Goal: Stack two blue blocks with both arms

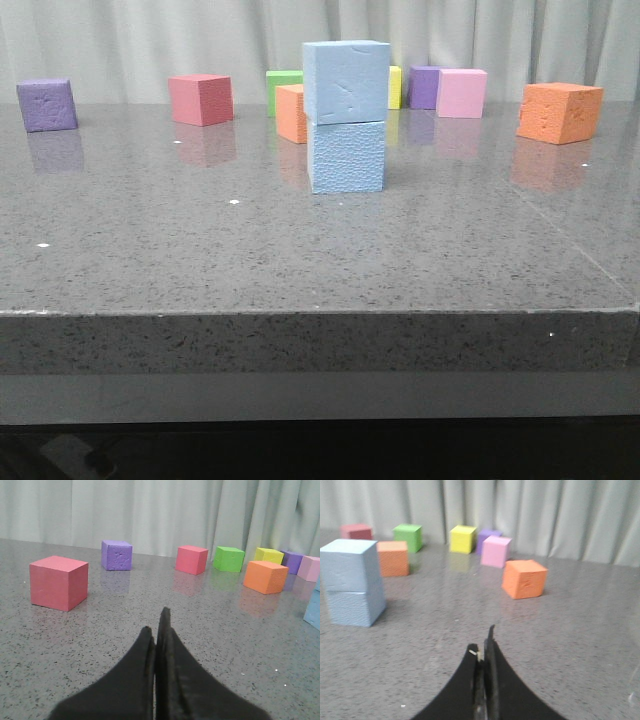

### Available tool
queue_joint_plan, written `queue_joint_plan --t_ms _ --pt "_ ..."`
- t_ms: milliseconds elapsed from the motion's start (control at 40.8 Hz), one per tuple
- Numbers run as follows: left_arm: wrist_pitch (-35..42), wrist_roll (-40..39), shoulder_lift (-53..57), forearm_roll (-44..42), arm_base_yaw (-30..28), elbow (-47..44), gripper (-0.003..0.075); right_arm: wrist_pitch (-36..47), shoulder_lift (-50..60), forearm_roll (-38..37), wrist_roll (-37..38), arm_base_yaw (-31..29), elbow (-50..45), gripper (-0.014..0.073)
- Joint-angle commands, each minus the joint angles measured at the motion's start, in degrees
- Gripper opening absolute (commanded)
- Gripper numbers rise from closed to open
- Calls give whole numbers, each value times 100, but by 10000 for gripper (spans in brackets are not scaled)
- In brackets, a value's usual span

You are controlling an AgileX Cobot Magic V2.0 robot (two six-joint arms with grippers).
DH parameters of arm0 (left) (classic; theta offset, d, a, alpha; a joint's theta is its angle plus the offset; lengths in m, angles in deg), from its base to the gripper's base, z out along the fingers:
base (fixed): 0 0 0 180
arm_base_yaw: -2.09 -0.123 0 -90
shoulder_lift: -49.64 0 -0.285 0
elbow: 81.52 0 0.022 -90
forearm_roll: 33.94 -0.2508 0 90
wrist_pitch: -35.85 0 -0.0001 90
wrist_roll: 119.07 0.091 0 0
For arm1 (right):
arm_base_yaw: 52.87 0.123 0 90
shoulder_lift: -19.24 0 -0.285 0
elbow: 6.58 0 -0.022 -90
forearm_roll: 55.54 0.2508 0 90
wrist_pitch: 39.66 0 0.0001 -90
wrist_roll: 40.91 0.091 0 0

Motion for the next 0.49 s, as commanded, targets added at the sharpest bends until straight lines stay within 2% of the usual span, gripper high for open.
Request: queue_joint_plan --t_ms 0,172,270,466 --pt "413 -35 99 4 42 -17 -20 906 492 -2 -56 -218 -393 -124" --pt "413 -35 99 4 42 -17 -20 1251 1197 72 -56 -540 -1256 -124" --pt "413 -35 99 4 42 -17 -20 797 1422 72 -56 -575 -1257 -124" --pt "413 -35 99 4 42 -17 -20 731 1409 72 -56 -551 -1272 -124"
